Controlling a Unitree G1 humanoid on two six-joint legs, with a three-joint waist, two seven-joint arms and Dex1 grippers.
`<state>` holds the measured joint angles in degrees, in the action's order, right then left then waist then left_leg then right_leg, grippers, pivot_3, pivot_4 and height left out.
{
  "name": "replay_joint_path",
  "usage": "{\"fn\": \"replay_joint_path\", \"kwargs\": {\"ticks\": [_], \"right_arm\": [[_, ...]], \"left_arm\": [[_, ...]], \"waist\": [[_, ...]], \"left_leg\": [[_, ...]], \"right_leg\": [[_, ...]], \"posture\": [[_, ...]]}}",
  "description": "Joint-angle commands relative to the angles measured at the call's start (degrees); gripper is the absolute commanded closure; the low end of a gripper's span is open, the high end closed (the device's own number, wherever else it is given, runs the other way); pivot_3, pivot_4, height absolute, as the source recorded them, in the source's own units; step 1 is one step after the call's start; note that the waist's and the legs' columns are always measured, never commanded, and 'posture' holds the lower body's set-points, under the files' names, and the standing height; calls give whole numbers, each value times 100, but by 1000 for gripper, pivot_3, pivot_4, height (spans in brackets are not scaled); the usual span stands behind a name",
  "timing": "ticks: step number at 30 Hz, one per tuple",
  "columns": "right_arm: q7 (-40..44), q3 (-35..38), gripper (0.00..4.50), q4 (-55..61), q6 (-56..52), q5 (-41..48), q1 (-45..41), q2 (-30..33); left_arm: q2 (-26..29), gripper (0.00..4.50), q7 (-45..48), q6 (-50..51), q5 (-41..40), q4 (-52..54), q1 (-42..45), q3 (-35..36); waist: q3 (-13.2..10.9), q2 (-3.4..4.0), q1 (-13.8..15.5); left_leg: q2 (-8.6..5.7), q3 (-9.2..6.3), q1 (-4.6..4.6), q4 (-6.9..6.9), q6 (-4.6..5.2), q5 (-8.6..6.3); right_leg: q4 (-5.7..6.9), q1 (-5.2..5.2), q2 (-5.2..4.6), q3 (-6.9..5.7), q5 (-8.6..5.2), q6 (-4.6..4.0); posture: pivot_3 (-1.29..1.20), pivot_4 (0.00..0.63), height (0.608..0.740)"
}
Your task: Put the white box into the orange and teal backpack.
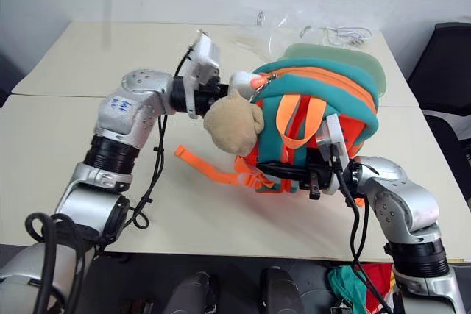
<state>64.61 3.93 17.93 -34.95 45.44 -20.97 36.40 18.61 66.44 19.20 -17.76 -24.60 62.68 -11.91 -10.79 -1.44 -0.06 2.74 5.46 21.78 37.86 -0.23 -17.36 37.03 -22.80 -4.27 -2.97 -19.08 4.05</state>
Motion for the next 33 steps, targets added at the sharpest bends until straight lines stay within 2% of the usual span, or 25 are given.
{"fn": "replay_joint_path", "kwargs": {"ticks": [1, 5, 10, 12, 16, 19, 27, 31, 33], "right_arm": [[-79, 31, 4485, 252, -15, 108, -9, 16], [-202, 78, 4500, 338, -42, 126, 39, 10], [-425, 190, 4500, 441, -23, 138, 169, 0], [-467, 214, 4500, 442, 0, 147, 202, -1], [-445, 234, 4500, 380, 61, 120, 226, 23], [-437, 246, 4500, 355, 77, 114, 221, 40], [-362, 207, 4500, 216, 77, 55, 146, 67], [-354, 206, 4500, 170, 90, 30, 108, 68], [-356, 210, 4500, 138, 105, 13, 91, 61]], "left_arm": [[-295, 3211, 18, -421, 226, -274, -20, -125], [-315, 2015, -98, -149, 75, -132, -183, 186], [376, 454, 365, 115, -521, 516, -528, 902], [758, 42, 707, 174, -630, 519, -628, 1031], [1641, 42, 1609, -13, -637, 483, -938, 1098], [1972, 42, 1862, 46, -744, 716, -1198, 1179], [1035, 42, 722, 731, -1599, 1938, -1353, 1575], [915, 42, 528, 1235, -2016, 2532, -1514, 1571], [862, 414, 348, 1372, -2132, 2627, -1561, 1596]], "waist": [[0, 0, 3], [0, 0, -19], [0, 1, -60], [0, 1, -59], [0, 1, -60], [0, 1, -25], [0, 1, 39], [0, 1, -34], [0, 2, -48]], "left_leg": [[-2, 0, 2, 4, 2, -1], [0, -3, 16, 12, 9, -5], [6, -5, 17, 11, 6, -4], [5, -5, 27, 15, 3, -2], [3, -4, 32, 17, 3, -2], [1, -4, 36, 19, 4, -2], [-8, -8, 55, 37, 24, -9], [-6, -9, 55, 37, 23, -8], [-4, -4, 45, 32, 19, -6]], "right_leg": [[0, 0, -3, 0, 0, 0], [-3, -3, -5, -1, 3, 6], [2, -9, -3, 0, 3, 6], [9, -22, -5, 0, 3, 6], [10, -28, -5, -1, 3, 6], [10, -31, -6, -1, 3, 6], [22, -29, -19, 1, 16, 28], [29, -30, -16, 1, 16, 29], [33, -30, -12, 7, 15, 27]], "posture": [[0, 150, 740], [0, 150, 740], [0, 150, 740], [0, 150, 740], [0, 150, 740], [0, 150, 740], [0, 150, 740], [0, 150, 740], [0, 150, 740]]}}
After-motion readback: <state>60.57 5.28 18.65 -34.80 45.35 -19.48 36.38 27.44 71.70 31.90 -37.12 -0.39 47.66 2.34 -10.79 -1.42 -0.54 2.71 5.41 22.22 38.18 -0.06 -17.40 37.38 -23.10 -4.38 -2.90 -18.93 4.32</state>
